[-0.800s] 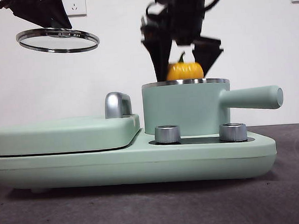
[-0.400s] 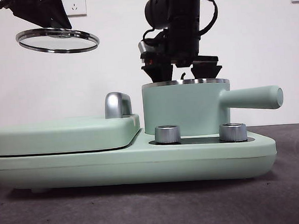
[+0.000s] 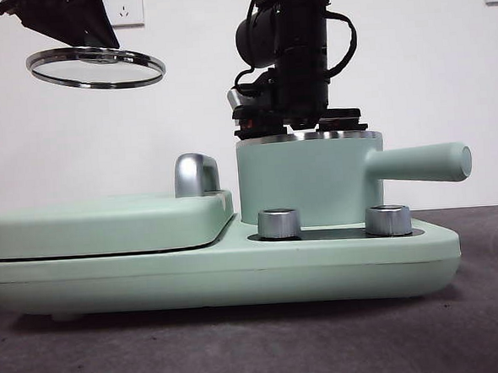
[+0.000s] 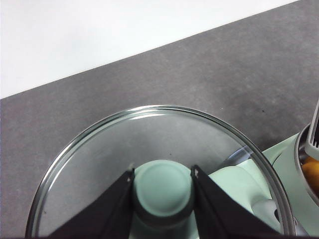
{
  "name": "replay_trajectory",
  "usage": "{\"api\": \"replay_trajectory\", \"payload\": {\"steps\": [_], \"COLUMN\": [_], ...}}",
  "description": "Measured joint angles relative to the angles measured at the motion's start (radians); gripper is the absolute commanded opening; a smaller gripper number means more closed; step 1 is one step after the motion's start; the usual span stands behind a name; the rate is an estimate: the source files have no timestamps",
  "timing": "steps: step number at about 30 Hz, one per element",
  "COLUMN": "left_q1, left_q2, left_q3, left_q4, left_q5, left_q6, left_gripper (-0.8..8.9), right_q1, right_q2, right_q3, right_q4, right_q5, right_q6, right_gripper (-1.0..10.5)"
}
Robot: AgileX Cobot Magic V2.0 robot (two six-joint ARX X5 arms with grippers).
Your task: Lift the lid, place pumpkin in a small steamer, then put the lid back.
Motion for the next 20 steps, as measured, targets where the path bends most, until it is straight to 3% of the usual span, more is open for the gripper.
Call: {"api": "replay_trajectory", "payload": {"steps": [16,20], "left_q1": [0.000,0.000], "left_q2": [0.000,0.000], "left_q3": [0.000,0.000], "left_q4": [0.000,0.000], "left_q5": [0.000,0.000], "left_q6": [-0.011,-0.011], "left_gripper": [0.81,0.81], "right_q1": [-0.008,-0.008], "right_q2": [0.000,0.004], "right_q3": [0.000,0.000], "right_q4": [0.000,0.000], "right_q5": [-0.009,-0.009], "right_q6": [0.000,0.000], "right_gripper": [3.3,4.4]}}
